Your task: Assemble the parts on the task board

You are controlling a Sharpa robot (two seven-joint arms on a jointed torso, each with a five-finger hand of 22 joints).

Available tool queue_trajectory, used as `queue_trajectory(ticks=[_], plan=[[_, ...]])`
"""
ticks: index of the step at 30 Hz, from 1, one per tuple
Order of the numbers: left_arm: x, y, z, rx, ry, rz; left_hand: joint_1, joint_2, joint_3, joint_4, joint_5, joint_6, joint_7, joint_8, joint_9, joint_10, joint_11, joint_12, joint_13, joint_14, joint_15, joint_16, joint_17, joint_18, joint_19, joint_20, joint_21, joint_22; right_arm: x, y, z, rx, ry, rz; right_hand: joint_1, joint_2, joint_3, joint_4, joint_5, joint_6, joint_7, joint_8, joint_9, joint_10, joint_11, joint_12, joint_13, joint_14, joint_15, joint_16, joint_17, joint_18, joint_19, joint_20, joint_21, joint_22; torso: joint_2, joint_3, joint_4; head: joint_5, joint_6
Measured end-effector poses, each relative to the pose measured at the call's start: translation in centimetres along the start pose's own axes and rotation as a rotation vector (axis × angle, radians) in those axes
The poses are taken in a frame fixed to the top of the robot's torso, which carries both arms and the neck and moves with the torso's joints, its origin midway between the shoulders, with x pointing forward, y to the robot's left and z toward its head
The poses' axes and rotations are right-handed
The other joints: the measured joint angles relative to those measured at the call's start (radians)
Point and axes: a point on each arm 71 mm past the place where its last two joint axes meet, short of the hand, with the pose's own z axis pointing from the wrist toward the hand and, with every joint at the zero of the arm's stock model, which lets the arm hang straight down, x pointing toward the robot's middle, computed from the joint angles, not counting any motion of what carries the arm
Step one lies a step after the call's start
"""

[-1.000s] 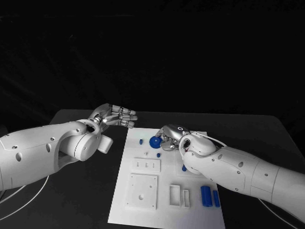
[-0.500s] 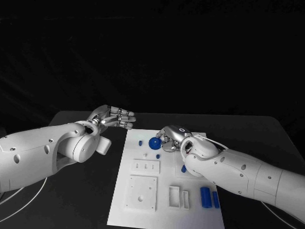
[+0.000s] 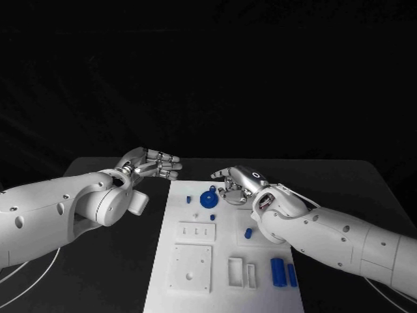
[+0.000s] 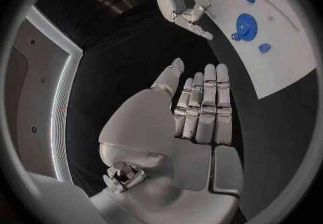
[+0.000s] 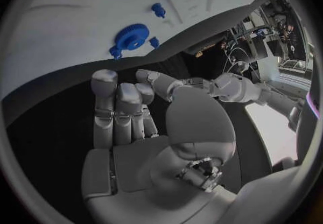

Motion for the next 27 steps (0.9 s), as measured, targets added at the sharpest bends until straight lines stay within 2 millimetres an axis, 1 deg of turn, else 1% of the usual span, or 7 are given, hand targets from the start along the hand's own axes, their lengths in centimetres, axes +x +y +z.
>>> queue_trajectory(ticks=[3,7,10,15,21,24,27], plan=[[-0.1,0.2,-0.1,-0.003,-0.002,0.000,0.000,0.000,0.000,0.000,0.000,0.000,0.000,0.000,0.000,0.000,0.000,0.000,0.000,0.000,0.000,0.000,0.000,0.000,0.000,0.000,0.000,0.000,-1.2,-0.9,-0.7,0.005,-0.017,0.010,0.019,0.001,-0.100,0.008,-0.001,0.061,0.015,0.000,0.001,-0.003,0.018,0.001,-0.001,0.000,0.017,0.000,0.000,0.000,0.001,0.022,-0.017,0.000,-0.002,0.0030,-0.0036,0.000,0.001],[-0.3,0.4,-0.2,-0.008,-0.005,-0.001,0.000,0.000,0.000,0.000,0.000,0.000,0.000,0.000,0.000,0.000,0.000,0.000,0.000,0.000,0.000,0.000,0.000,0.000,0.000,0.000,0.000,0.000,-3.1,-2.4,-1.8,0.023,-0.031,0.024,0.028,0.010,-0.260,0.029,-0.027,0.129,0.012,0.000,0.005,-0.001,0.024,0.003,-0.011,-0.001,0.020,-0.008,-0.007,0.000,0.002,0.027,-0.042,0.000,-0.007,0.0072,-0.0125,-0.005,-0.002],[-0.3,0.5,-0.3,-0.008,-0.006,-0.002,0.000,0.000,0.000,0.000,0.000,0.000,0.000,0.000,0.000,0.000,0.000,0.000,0.001,0.000,0.000,0.000,0.001,0.000,0.004,-0.004,0.000,0.000,-4.9,-4.0,-2.7,0.043,-0.028,0.045,0.059,0.041,-0.419,0.044,-0.043,0.142,0.010,0.000,0.005,-0.005,0.030,-0.002,-0.022,-0.001,0.020,-0.016,-0.016,0.000,0.002,0.027,-0.064,0.001,-0.009,0.0095,-0.0184,-0.014,-0.006],[-0.5,0.8,-0.5,-0.011,-0.009,-0.003,0.000,0.000,0.000,0.000,0.000,0.000,0.000,0.000,0.000,0.004,-0.004,0.000,0.001,0.000,0.000,0.000,0.001,0.000,0.004,-0.004,0.000,0.002,-6.8,-6.7,-4.2,0.082,0.001,0.084,0.095,0.076,-0.600,0.045,-0.060,0.144,0.008,0.000,0.006,-0.009,0.027,-0.002,-0.031,-0.003,0.022,-0.021,-0.019,0.000,0.002,0.027,-0.082,0.001,-0.012,0.0132,-0.0275,-0.027,-0.011],[-0.4,1.1,-0.7,-0.014,-0.006,-0.006,0.000,0.000,0.000,0.000,0.000,0.000,0.000,0.000,0.000,0.004,-0.004,0.000,0.001,0.000,0.000,0.000,0.001,0.000,0.004,-0.004,0.000,0.002,-8.0,-9.6,-5.7,0.126,0.031,0.115,0.146,0.082,-0.737,0.057,-0.141,0.144,0.008,0.000,0.006,-0.014,0.032,-0.008,-0.037,-0.006,0.025,-0.028,-0.022,0.000,0.002,0.027,-0.117,0.001,-0.014,0.0183,-0.0365,-0.036,-0.012],[-0.3,1.2,-0.7,-0.016,-0.004,-0.007,0.000,0.000,0.000,0.000,0.000,0.000,0.000,0.000,0.000,0.004,-0.004,0.000,0.001,0.000,0.000,0.000,0.001,0.000,0.004,-0.004,0.000,0.002,-7.9,-10.8,-6.4,0.146,0.047,0.122,0.164,0.078,-0.769,0.065,-0.176,0.144,0.008,0.000,0.007,-0.016,0.030,-0.008,-0.039,-0.006,0.025,-0.028,-0.025,0.000,0.002,0.027,-0.124,0.001,-0.015,0.0205,-0.0385,-0.041,-0.013],[-0.3,1.4,-0.7,-0.018,-0.002,-0.008,-0.005,0.005,0.000,0.000,0.000,0.000,0.000,0.000,0.000,0.004,-0.004,0.000,0.001,0.000,0.000,0.000,0.001,0.000,0.004,-0.004,0.000,0.004,-7.5,-11.7,-7.0,0.165,0.064,0.127,0.181,0.076,-0.776,0.063,-0.178,0.144,0.008,0.000,0.007,-0.018,0.028,-0.008,-0.040,-0.006,0.025,-0.032,-0.025,0.000,0.002,0.027,-0.129,0.001,-0.015,0.0216,-0.0394,-0.046,-0.013]])
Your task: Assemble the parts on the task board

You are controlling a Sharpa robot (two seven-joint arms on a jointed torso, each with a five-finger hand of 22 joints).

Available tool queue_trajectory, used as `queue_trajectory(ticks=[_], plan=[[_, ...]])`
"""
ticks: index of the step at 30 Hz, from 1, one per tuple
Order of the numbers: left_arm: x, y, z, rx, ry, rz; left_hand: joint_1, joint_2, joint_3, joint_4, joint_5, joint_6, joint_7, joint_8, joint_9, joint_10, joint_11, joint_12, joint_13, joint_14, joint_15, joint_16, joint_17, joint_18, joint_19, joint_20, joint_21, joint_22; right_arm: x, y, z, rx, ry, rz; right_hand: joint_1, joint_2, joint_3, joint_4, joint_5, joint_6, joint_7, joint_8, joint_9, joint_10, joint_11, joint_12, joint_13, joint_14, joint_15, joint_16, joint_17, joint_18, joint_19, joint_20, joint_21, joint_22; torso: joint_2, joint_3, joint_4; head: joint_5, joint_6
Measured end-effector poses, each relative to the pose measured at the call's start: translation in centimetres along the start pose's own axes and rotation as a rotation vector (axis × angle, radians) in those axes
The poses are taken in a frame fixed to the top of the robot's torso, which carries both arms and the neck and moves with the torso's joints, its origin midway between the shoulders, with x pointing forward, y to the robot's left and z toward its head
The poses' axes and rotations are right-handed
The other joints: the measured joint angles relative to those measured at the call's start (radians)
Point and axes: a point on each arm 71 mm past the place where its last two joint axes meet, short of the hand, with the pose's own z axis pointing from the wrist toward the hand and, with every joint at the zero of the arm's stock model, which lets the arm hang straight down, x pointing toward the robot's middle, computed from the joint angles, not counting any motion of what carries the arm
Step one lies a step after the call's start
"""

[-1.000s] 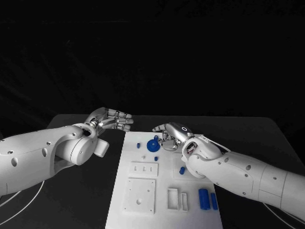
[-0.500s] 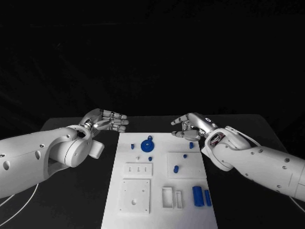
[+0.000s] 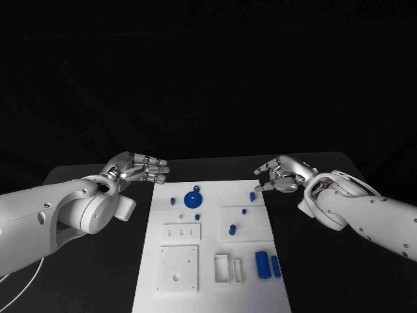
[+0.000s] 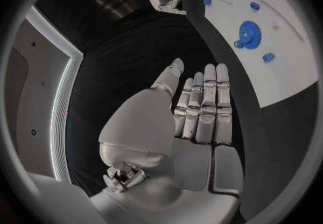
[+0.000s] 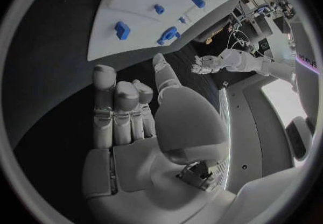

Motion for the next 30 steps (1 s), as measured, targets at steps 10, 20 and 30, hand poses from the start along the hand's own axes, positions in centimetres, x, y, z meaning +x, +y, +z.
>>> queue_trajectory(ticks=[10,20,30], plan=[[0.3,0.3,0.0,-0.004,0.012,-0.003,0.000,0.000,0.000,0.000,0.000,0.000,0.000,0.000,0.000,0.000,0.000,0.000,0.000,0.000,0.000,0.000,0.000,0.000,0.000,0.000,0.000,0.000,2.1,-1.8,-0.4,0.032,0.051,0.012,0.009,0.001,-0.001,-0.001,0.023,-0.001,0.000,0.000,0.000,-0.003,0.003,-0.004,-0.003,0.000,0.000,0.000,-0.002,0.000,0.000,0.000,-0.009,0.000,0.000,-0.0014,0.0020,-0.008,-0.005],[0.3,0.4,0.0,-0.008,0.018,-0.005,0.000,0.000,0.000,0.000,0.000,0.000,0.000,0.000,0.000,0.000,0.000,0.000,0.000,0.000,0.000,0.000,0.000,0.000,0.000,0.000,0.000,0.001,3.8,-3.0,-0.3,0.069,0.070,0.015,0.009,0.001,0.005,-0.007,0.046,-0.003,-0.001,0.000,0.000,-0.003,0.004,-0.004,-0.002,0.000,0.000,0.000,0.003,0.000,0.000,0.000,-0.008,0.000,0.000,-0.0010,0.0081,-0.014,-0.012],[0.3,0.5,0.0,-0.010,0.020,-0.006,0.000,0.000,-0.001,-0.001,0.000,0.000,0.000,0.000,0.000,0.000,0.000,0.000,0.000,0.000,0.000,0.000,0.000,0.000,0.000,0.000,0.000,0.001,4.7,-3.1,0.1,0.090,0.058,0.026,-0.019,0.029,0.066,-0.012,0.054,-0.004,-0.001,0.000,0.000,-0.003,0.004,0.003,0.004,0.000,0.000,0.007,0.017,0.000,0.000,0.000,-0.005,0.000,0.002,0.0012,0.0098,-0.018,-0.017]])
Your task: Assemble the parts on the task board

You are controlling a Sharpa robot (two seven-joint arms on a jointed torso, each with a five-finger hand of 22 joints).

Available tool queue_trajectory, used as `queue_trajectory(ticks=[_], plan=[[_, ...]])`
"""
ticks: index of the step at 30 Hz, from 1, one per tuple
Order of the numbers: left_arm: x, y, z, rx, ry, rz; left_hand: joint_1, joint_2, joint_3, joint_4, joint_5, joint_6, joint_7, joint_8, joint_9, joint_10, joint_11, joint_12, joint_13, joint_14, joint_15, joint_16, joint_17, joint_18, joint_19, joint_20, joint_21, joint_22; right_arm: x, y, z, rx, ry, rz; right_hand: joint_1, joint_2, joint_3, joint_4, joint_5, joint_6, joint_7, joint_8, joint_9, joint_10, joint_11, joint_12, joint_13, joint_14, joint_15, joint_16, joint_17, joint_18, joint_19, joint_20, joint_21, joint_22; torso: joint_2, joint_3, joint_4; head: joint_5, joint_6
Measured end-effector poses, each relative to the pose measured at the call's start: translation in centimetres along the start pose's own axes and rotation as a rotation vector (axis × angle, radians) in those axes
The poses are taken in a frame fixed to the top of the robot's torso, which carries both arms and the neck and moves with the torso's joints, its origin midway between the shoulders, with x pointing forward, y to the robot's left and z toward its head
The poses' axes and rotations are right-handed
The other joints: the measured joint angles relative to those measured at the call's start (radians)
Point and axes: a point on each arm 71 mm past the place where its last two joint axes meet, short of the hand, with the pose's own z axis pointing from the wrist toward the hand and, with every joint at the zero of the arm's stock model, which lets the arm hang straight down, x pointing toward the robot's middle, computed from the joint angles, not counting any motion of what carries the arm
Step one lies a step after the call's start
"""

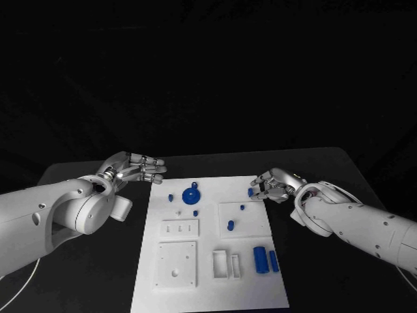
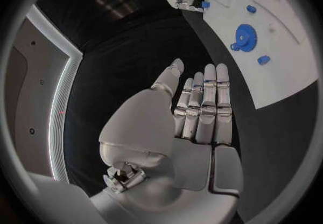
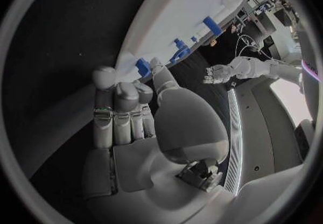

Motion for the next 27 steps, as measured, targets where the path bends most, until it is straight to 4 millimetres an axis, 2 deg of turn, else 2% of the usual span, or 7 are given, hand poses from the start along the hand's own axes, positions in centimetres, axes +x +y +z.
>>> queue_trajectory(ticks=[13,27], plan=[[0.0,0.0,0.0,-0.002,0.002,0.000,0.000,0.000,-0.002,-0.002,0.000,0.000,0.000,0.000,0.000,0.000,0.000,0.000,0.000,0.000,0.000,0.000,0.000,0.000,0.000,0.000,0.000,0.002,0.6,-0.2,0.2,0.027,-0.005,0.014,-0.012,0.008,0.027,-0.011,-0.008,0.000,0.000,0.000,0.000,0.000,0.000,0.000,0.004,0.000,0.000,0.000,0.004,0.000,0.000,0.000,0.001,0.000,0.000,-0.0005,-0.0012,0.002,-0.005],[0.0,0.0,0.0,-0.003,0.004,-0.001,0.000,0.000,-0.002,-0.002,0.000,0.000,0.000,0.000,0.000,0.000,0.000,0.000,0.000,0.000,0.000,0.000,0.000,0.000,0.000,0.000,0.000,0.003,1.0,-0.2,0.2,0.035,0.003,0.023,-0.020,0.017,0.063,-0.041,-0.008,0.014,-0.005,0.000,0.000,0.004,0.003,0.004,0.007,0.000,0.000,0.000,0.007,0.000,0.000,0.000,0.005,0.000,-0.002,-0.0008,-0.0017,0.001,-0.009]])
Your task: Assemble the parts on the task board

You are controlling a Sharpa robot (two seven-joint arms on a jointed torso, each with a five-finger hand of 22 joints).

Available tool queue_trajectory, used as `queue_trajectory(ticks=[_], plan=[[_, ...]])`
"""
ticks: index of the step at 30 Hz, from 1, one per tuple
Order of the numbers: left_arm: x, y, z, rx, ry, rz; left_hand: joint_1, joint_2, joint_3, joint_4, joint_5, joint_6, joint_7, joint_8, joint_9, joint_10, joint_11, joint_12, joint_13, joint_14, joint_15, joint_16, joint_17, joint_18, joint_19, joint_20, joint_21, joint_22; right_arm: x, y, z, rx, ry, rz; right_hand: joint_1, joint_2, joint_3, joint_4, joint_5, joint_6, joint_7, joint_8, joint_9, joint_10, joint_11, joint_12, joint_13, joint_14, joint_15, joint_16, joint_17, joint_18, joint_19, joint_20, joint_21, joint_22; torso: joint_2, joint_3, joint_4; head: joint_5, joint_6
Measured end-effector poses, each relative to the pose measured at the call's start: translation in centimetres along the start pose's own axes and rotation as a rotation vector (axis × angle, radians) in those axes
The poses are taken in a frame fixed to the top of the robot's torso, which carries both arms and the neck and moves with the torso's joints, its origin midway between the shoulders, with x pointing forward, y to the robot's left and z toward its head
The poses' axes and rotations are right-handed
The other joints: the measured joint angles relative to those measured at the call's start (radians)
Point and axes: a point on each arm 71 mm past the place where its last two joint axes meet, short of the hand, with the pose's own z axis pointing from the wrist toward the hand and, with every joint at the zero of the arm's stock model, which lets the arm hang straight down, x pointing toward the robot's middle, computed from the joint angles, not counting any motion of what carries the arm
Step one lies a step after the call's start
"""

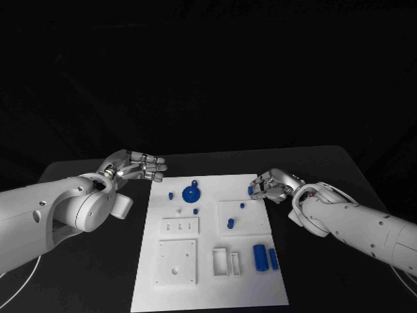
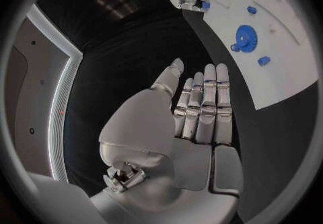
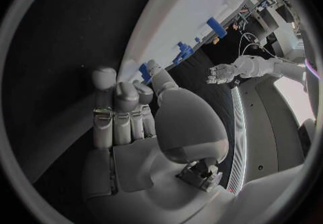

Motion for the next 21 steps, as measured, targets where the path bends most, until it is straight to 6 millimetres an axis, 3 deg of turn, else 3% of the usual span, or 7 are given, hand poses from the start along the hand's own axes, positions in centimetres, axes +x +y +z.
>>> queue_trajectory(ticks=[21], plan=[[0.08,0.01,0.04,-0.003,0.004,0.000,0.000,0.000,0.003,-0.003,0.000,0.000,0.000,0.000,0.000,0.000,0.000,0.000,0.000,0.000,0.000,0.000,0.000,0.000,0.000,0.000,0.000,0.003,0.50,0.45,0.20,-0.006,0.006,0.010,-0.005,-0.003,0.011,-0.011,0.000,0.003,-0.001,0.000,0.000,0.001,-0.006,0.000,0.002,0.000,0.000,0.004,0.003,0.000,0.000,0.000,0.004,0.000,0.000,-0.0007,-0.0001,0.007,0.001]])
